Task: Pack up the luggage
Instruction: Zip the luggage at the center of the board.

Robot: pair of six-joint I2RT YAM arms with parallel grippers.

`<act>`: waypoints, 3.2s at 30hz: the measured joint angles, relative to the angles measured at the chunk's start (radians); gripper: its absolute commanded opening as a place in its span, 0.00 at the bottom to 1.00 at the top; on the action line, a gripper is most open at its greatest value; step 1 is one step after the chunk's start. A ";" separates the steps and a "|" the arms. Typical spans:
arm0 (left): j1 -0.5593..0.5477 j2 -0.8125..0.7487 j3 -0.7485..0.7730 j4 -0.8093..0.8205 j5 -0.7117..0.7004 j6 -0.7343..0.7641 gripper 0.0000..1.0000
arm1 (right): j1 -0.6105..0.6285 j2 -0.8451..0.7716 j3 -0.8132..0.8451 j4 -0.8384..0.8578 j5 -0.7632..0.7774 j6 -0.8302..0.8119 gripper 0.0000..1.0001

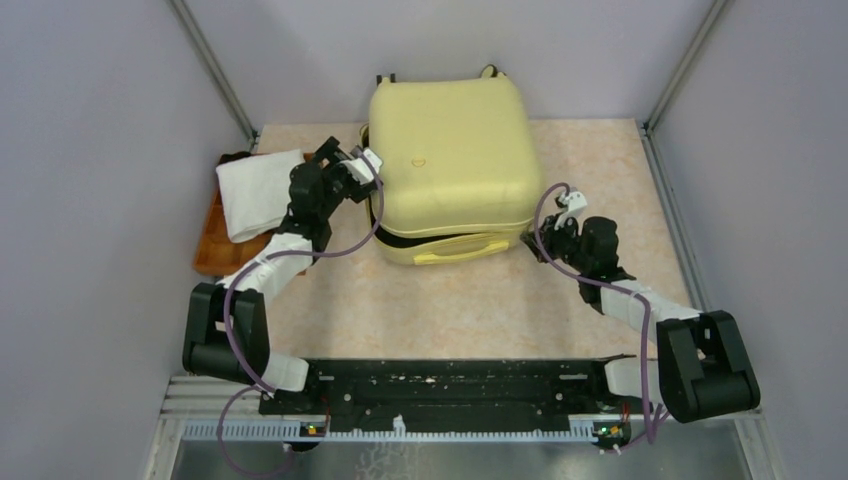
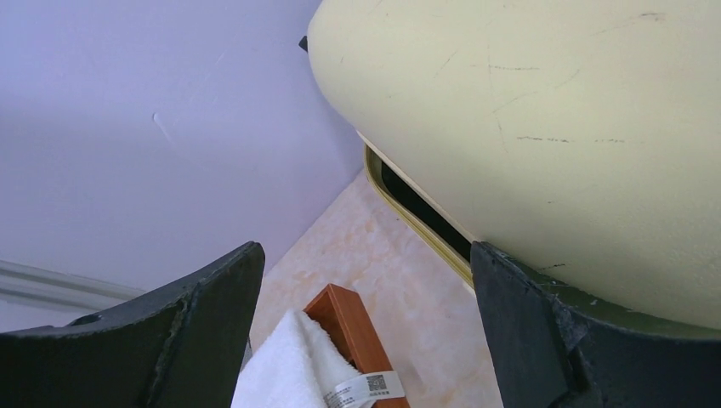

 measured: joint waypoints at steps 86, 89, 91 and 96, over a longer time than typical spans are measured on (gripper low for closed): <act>0.183 0.267 0.220 -0.465 0.501 -0.883 0.00 | 0.216 -0.206 0.069 -0.406 0.214 -0.029 0.00; 0.183 0.241 0.150 -0.368 0.505 -0.924 0.00 | 0.251 -0.204 0.070 -0.401 0.279 -0.001 0.00; 0.183 0.228 0.117 -0.326 0.509 -0.947 0.00 | 0.288 -0.187 0.083 -0.402 0.333 0.012 0.00; 0.183 0.216 0.057 -0.219 0.509 -0.999 0.00 | 0.425 -0.108 0.144 -0.415 0.492 0.016 0.00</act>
